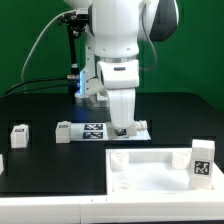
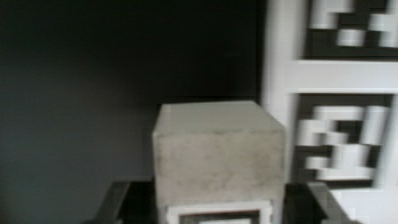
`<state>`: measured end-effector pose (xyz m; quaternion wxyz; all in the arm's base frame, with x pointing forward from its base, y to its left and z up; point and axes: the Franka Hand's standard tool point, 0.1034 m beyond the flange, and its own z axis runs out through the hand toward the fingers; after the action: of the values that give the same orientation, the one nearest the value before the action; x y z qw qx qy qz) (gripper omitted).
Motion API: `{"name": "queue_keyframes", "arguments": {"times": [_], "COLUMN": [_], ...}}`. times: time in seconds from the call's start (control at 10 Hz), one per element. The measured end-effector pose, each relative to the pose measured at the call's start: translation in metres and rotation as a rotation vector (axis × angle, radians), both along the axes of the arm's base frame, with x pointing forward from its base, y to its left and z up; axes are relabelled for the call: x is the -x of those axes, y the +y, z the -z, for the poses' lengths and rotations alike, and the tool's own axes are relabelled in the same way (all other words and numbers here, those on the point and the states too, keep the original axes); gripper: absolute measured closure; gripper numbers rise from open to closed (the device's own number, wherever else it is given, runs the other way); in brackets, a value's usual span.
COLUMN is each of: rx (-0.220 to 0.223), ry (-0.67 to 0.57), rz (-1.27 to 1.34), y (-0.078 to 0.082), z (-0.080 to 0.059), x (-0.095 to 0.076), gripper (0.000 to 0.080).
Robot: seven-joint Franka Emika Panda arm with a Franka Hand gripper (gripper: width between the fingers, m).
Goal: Assemble square table
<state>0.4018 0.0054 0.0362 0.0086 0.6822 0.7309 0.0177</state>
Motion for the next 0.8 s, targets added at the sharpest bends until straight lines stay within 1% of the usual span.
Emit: {"name": "queue_keyframes", "arguments": {"times": [0.1,0.2,0.3,0.4,0.6,0.8], "rx": [0.007,0.016,0.023,0.027,0.026,0.029], "ry": [0.051,0.049,0.048,0.049,0.038,0.048], "rz": [-0.069,-0.126,-0.165,-0.321,-0.525,-0.709], "y": [-0.002,-0.003,-0.005,-0.008,-0.005,0.0], "z": [0.005,0.004,0.004,0.006,0.01,0.021], "x": [0.02,0.014,0.015,0.016,0.009,0.004], "gripper": [0.0517,0.0515,0.0515,0.0515,0.0515,0.0515]}}
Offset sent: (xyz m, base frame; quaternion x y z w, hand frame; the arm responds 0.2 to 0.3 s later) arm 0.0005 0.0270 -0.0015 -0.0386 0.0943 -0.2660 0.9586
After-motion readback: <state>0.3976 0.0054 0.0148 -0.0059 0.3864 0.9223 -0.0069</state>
